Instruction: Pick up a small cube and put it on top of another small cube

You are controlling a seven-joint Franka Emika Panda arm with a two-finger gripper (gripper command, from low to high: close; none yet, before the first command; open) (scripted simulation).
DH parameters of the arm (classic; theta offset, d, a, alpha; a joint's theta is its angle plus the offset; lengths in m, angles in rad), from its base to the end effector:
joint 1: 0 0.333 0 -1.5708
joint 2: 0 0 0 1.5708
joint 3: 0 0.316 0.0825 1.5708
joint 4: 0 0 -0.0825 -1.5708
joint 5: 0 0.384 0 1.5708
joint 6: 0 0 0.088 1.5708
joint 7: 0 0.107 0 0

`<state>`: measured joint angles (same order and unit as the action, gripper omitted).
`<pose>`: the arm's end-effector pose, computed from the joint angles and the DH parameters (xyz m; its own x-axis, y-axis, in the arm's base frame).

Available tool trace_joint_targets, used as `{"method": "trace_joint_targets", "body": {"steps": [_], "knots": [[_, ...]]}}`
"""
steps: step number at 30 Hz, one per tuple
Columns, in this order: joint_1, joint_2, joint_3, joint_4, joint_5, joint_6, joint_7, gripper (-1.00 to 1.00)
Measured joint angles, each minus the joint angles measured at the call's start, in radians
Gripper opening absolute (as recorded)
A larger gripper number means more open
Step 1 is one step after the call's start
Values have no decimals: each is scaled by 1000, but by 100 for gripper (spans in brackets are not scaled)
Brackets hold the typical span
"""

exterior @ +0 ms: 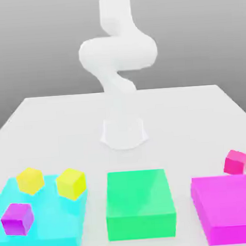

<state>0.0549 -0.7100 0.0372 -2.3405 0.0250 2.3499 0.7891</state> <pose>0.3796 0.0400 0.6631 0.5862 -0.6645 0.4635 -0.4748 -0.7453 -0.4680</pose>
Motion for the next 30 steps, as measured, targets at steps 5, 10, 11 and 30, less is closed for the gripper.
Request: {"method": "trace_joint_targets", "body": {"steps": [5,10,11,30], "knots": [[110,184,93,-83,43,103,-16,0],[210,361,201,-164,62,202,-15,0],[229,397,225,-180,61,222,-12,0],[629,1030,189,-310,-397,600,358,-100]]}}
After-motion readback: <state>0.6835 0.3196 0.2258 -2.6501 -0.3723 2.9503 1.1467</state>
